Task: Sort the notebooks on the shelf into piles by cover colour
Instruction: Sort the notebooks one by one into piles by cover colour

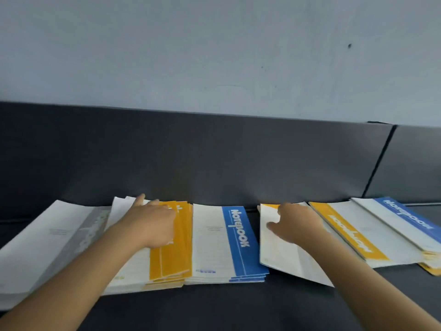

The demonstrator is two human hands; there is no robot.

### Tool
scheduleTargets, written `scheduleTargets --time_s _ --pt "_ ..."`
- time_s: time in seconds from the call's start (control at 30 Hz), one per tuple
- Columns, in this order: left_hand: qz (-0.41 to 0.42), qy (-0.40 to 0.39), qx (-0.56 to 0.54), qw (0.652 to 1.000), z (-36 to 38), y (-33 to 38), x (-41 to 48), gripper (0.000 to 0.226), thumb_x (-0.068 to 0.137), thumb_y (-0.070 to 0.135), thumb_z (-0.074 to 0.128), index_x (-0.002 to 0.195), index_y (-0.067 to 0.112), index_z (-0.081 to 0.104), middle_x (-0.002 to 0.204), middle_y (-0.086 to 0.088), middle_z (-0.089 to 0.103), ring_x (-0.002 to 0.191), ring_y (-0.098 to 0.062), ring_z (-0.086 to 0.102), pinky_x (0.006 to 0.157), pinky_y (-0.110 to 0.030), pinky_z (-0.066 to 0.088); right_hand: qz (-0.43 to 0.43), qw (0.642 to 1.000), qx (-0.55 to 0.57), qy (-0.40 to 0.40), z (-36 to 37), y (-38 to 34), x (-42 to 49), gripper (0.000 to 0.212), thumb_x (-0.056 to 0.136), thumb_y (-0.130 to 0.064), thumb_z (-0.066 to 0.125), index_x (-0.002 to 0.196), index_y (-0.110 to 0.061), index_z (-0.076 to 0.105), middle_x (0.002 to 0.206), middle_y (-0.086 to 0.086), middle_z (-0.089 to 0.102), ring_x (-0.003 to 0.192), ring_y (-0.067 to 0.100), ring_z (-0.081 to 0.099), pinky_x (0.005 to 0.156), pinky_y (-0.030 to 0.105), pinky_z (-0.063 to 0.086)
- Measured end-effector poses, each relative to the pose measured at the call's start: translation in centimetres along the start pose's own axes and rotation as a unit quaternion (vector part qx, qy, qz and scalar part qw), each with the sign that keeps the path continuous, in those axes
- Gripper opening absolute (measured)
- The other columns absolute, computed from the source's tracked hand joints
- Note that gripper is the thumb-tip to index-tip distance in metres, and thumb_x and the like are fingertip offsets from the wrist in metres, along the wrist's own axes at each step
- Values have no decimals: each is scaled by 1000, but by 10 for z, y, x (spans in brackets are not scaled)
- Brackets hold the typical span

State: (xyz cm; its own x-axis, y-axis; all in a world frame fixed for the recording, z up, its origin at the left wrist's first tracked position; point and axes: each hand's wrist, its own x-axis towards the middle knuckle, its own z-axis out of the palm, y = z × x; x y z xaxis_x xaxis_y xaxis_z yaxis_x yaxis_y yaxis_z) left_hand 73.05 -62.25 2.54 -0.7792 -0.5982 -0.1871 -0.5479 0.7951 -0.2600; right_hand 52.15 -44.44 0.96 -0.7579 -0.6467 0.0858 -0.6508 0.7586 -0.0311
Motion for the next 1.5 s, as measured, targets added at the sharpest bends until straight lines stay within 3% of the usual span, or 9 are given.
scheduleTargets --time_s 0.07,0.23,0.4,0.7,0.97,1.2,1.3,1.4,1.5 --pt "9 74 -163 984 -8 50 5 40 101 38 39 136 22 47 143 2 49 131 -19 46 110 -37 36 9 999 9 -30 8 36 5 38 90 -43 52 114 -13 58 115 4 63 106 22 58 73 26 41" --pt "-16 -5 -549 835 -11 153 43 72 85 41 68 145 16 37 120 -1 64 104 -18 63 93 -35 51 -44 983 176 -27 27 83 12 50 89 -45 58 131 -20 50 129 0 57 108 20 58 79 25 42" --pt "-56 2 -666 744 -24 184 51 18 88 7 67 105 11 67 110 -12 72 103 -27 68 85 -35 53 -93 977 185 -49 35 93 15 42 89 -48 51 122 -22 54 127 -2 56 112 21 55 94 34 44" --pt "-85 164 -718 671 -36 124 -2 31 95 -3 52 121 11 64 112 -5 71 102 -20 68 86 -35 56 -145 913 378 47 8 49 4 53 90 -40 58 135 -16 43 142 2 39 125 21 43 95 30 37" --pt "-140 249 -676 679 1 -39 -72 29 95 4 57 119 20 61 98 12 67 88 0 63 66 -15 46 -252 869 423 -47 -9 -121 -39 54 85 -36 67 133 -17 48 125 -9 49 109 12 52 82 20 44" --pt "-144 191 -608 757 48 -177 -106 23 83 5 73 88 25 63 90 12 68 74 2 65 58 -12 49 -270 911 307 -51 -17 -267 -69 31 87 -35 64 104 -9 62 106 4 59 94 21 56 70 24 46" --pt "-152 132 -565 800 75 -205 -104 27 78 11 78 100 19 64 101 5 71 87 -8 69 74 -26 56 -274 938 208 -41 0 -294 -70 23 87 -36 54 80 -14 55 98 6 54 92 24 52 68 25 38" --pt "-123 66 -452 881 97 -206 -95 54 80 33 74 128 27 51 127 8 58 117 -13 55 97 -33 47 -302 951 37 -59 18 -302 -67 46 90 -43 35 111 -10 59 128 10 52 130 28 38 108 37 29" --pt "-111 23 -427 897 108 -197 -86 88 91 49 57 156 21 5 160 2 19 146 -17 22 116 -34 26 -287 955 -5 -80 30 -302 -71 55 99 -43 27 140 -8 38 153 6 24 146 26 4 118 47 7"
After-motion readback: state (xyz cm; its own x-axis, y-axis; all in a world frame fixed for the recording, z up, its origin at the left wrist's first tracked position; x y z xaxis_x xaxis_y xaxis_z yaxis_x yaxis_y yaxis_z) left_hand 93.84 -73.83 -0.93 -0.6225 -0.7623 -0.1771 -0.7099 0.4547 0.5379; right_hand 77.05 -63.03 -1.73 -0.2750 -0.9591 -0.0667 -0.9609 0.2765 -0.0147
